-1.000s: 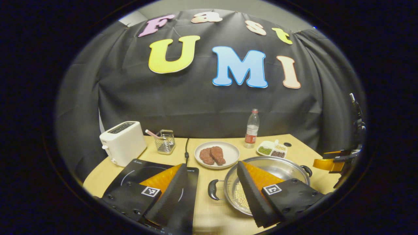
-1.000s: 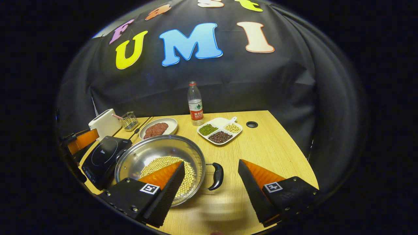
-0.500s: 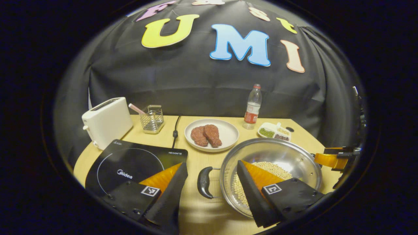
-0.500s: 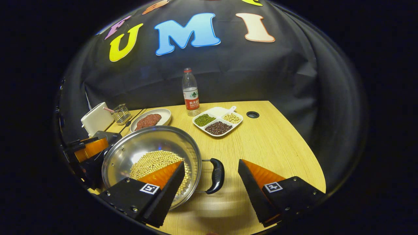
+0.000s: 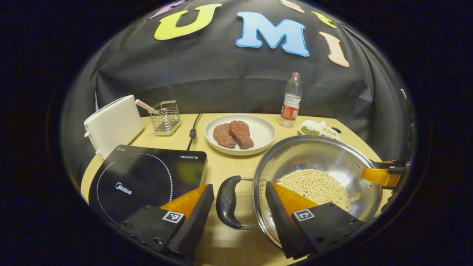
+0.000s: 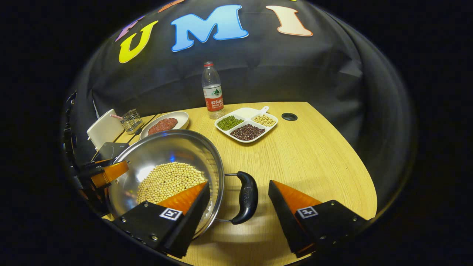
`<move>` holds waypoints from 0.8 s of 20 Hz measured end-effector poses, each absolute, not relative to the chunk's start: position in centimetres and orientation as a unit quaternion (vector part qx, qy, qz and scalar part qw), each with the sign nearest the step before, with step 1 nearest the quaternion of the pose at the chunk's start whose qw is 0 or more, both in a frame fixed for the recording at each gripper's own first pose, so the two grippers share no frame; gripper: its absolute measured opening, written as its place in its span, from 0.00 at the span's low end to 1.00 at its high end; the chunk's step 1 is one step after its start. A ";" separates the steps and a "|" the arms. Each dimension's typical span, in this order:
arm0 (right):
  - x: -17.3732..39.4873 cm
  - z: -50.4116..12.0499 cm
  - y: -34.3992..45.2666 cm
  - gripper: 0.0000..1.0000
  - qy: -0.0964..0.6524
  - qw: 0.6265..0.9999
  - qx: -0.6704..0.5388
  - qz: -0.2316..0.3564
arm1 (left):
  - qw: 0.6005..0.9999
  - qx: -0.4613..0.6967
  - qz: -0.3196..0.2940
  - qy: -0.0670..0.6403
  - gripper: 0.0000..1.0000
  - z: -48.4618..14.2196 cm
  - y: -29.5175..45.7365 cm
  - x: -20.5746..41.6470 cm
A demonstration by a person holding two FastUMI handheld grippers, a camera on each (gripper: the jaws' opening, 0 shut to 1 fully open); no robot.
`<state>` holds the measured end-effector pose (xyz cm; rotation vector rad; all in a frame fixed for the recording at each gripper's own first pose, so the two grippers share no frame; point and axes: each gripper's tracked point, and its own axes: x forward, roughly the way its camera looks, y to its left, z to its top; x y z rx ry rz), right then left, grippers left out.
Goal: First push the handle of the pot to place it horizontally, then grasp the pot with both hands and set it on the induction cooktop.
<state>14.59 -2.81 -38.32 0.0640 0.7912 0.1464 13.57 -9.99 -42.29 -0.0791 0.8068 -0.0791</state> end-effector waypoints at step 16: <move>14.4 -38.5 -2.4 0.56 0.408 0.909 0.024 0.079 | 0.915 -0.049 -0.027 0.400 0.68 -41.5 -10.2 12.7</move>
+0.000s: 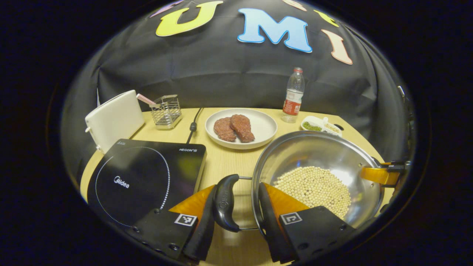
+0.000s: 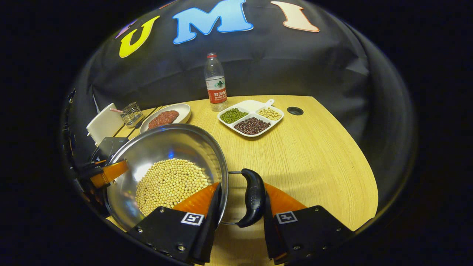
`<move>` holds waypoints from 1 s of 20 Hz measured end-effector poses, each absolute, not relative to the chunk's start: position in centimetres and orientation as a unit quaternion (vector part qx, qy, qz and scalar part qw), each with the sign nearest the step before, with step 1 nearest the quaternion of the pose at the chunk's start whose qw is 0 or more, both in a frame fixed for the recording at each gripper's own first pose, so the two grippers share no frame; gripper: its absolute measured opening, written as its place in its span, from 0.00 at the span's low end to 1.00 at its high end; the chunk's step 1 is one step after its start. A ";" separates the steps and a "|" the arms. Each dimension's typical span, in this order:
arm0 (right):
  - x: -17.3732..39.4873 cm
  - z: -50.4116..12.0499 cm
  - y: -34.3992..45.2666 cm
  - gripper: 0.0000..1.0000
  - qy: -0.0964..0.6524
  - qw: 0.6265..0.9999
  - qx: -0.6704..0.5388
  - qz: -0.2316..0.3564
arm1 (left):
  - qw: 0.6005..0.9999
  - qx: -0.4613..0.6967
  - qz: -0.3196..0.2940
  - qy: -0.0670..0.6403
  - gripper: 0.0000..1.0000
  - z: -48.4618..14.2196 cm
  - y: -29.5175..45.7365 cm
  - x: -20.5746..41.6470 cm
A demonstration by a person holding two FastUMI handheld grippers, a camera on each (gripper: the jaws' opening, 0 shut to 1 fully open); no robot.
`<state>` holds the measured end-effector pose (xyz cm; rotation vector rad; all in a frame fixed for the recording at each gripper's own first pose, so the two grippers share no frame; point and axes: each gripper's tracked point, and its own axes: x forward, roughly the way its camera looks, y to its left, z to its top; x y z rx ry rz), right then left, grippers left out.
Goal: First push the handle of the pot to place it horizontally, then grasp the pot with both hands and set it on the induction cooktop.
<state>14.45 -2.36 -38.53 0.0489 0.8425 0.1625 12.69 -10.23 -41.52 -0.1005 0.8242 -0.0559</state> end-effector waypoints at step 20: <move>10.9 -29.0 8.5 0.56 0.364 0.929 0.026 0.061 | 0.930 -0.056 -0.039 0.360 0.63 -32.8 1.8 11.4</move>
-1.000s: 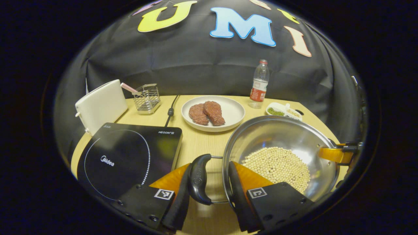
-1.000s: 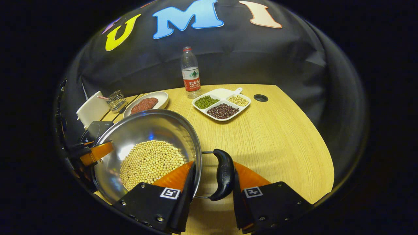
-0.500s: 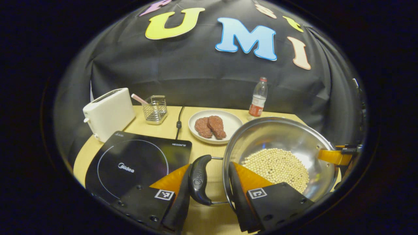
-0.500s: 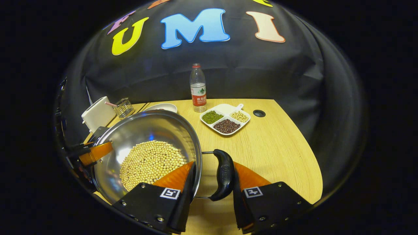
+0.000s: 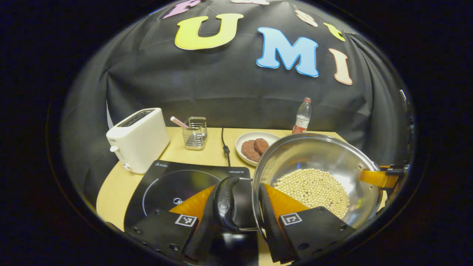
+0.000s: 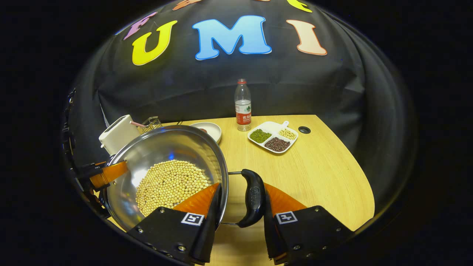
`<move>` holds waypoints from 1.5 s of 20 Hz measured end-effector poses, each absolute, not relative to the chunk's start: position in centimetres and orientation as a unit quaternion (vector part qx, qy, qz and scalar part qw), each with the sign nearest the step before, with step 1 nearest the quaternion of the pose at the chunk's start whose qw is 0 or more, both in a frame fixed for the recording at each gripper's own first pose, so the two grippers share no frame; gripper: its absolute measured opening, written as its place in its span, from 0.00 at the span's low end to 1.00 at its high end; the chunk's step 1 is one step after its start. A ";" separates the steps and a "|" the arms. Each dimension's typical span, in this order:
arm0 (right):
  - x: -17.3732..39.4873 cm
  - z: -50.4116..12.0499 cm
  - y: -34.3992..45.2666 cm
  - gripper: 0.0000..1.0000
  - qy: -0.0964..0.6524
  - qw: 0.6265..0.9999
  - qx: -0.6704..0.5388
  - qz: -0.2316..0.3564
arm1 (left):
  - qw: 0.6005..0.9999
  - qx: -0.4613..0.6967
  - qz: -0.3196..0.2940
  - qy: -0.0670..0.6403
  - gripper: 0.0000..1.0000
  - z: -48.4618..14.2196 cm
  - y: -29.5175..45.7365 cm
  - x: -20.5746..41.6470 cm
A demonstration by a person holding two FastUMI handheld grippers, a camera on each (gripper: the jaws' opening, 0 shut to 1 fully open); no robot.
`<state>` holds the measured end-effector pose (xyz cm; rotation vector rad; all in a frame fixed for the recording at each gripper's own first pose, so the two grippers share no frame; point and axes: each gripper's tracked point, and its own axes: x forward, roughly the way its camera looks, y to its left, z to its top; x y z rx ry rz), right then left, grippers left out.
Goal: First push the handle of the pot to place it horizontally, then grasp the pot with both hands and set it on the induction cooktop.
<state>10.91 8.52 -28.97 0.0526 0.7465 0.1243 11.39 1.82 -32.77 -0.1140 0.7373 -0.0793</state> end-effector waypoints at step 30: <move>10.8 -33.0 30.4 0.56 0.372 0.925 0.045 0.054 | 0.922 -0.046 -0.009 0.384 0.68 -38.4 24.4 11.2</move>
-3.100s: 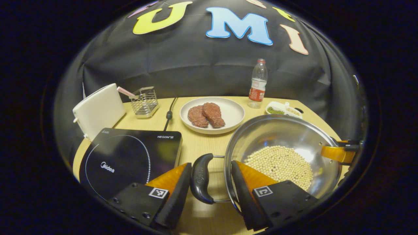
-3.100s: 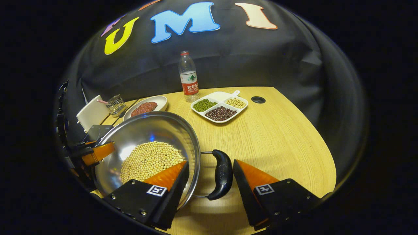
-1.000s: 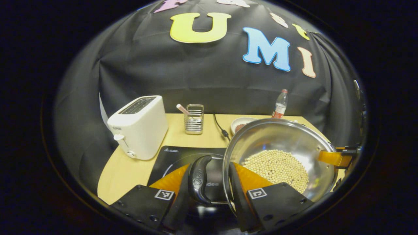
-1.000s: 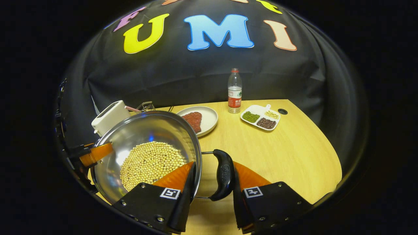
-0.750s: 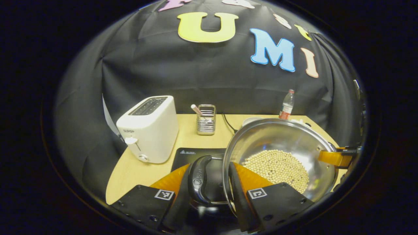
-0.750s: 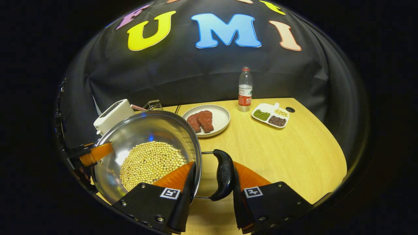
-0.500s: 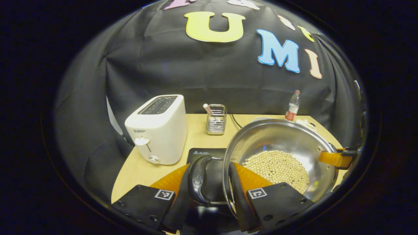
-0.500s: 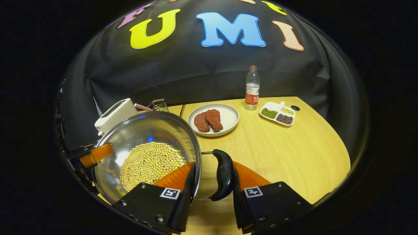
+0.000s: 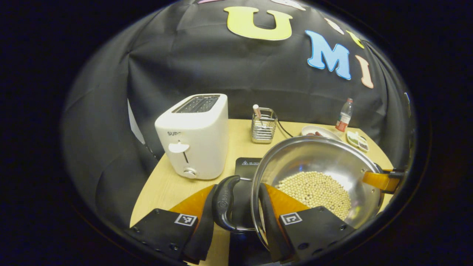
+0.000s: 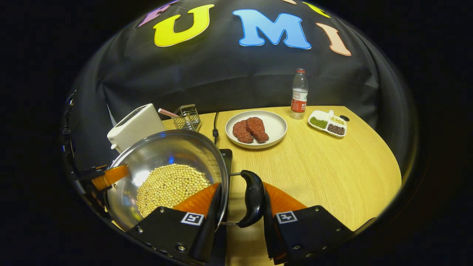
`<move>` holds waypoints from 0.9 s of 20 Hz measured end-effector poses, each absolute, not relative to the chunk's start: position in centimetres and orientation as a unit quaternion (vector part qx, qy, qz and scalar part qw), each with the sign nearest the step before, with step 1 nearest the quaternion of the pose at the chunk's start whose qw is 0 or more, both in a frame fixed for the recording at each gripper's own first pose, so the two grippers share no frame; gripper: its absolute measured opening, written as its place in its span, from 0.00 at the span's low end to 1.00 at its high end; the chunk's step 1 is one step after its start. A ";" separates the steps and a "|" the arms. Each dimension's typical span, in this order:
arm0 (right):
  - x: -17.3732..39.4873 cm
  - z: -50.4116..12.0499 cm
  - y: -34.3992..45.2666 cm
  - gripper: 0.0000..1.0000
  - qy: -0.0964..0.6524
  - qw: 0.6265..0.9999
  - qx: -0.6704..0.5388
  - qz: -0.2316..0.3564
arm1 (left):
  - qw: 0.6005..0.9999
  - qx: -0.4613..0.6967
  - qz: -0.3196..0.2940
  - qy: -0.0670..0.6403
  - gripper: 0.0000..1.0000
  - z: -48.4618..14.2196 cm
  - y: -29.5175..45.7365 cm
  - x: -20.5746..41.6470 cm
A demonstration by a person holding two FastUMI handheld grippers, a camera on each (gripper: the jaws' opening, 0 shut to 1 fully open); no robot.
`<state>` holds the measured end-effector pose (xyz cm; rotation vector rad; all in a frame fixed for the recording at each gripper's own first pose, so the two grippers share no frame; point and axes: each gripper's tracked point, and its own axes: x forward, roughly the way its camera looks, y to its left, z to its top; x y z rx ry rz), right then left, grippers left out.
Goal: First push the handle of the pot to place it horizontally, then grasp the pot with both hands and set it on the induction cooktop.
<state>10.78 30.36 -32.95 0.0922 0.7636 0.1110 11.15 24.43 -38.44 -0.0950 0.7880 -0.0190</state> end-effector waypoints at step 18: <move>7.4 -19.2 22.3 0.97 0.185 0.978 0.003 0.092 | 0.985 -0.024 0.029 0.169 0.99 -19.6 15.7 11.0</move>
